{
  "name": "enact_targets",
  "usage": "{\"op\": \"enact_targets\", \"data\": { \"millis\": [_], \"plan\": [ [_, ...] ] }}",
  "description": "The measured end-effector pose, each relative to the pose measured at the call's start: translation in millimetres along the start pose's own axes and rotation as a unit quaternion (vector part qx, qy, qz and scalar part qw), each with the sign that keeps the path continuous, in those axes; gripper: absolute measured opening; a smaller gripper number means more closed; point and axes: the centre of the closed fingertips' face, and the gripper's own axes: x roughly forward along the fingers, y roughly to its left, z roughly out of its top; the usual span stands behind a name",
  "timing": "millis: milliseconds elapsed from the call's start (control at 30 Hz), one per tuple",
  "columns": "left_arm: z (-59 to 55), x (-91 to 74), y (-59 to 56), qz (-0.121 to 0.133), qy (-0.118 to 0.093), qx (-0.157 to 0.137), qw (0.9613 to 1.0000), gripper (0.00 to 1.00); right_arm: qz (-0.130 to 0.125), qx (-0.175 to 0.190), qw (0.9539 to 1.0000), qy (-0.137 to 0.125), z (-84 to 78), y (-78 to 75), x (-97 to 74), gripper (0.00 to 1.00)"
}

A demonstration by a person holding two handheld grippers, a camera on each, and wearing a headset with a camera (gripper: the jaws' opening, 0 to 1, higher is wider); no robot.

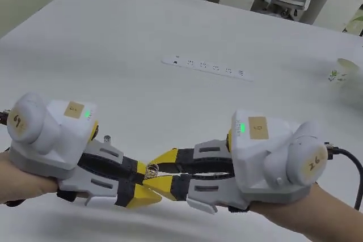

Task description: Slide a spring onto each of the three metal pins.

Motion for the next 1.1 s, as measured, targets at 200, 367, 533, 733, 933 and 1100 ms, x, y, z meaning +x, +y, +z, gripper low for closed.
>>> {"op": "enact_targets", "data": {
  "millis": [200,367,533,733,933,1100],
  "plan": [
    [-1.3,0.6,-1.5,0.0,0.0,-0.016,0.9999,0.05,0.002,-0.015,0.9999,0.004,-0.8,3.2,1.2,0.07],
    [-0.5,-2.9,0.0,0.004,-0.001,-0.02,0.9998,0.05,-0.005,0.005,1.0,-0.004,1.3,-0.2,1.4,0.07],
    [0.0,-4.1,2.6,0.011,-0.003,-0.023,0.9997,0.06,-0.01,0.019,0.9997,-0.007,2.4,-4.0,2.4,0.07],
    [-1.1,-6.0,3.5,0.015,-0.001,-0.027,0.9995,0.08,-0.013,0.018,0.9997,-0.007,2.2,-5.4,1.4,0.07],
    [-1.6,-9.3,6.6,0.025,-0.001,-0.035,0.9991,0.15,-0.02,0.02,0.9996,-0.005,1.2,-9.6,-0.5,0.07],
    [-4.8,-16.5,8.4,0.036,0.0,-0.041,0.9985,0.17,-0.023,0.02,0.9995,-0.002,-0.7,-10.6,-1.5,0.07]
  ]
}}
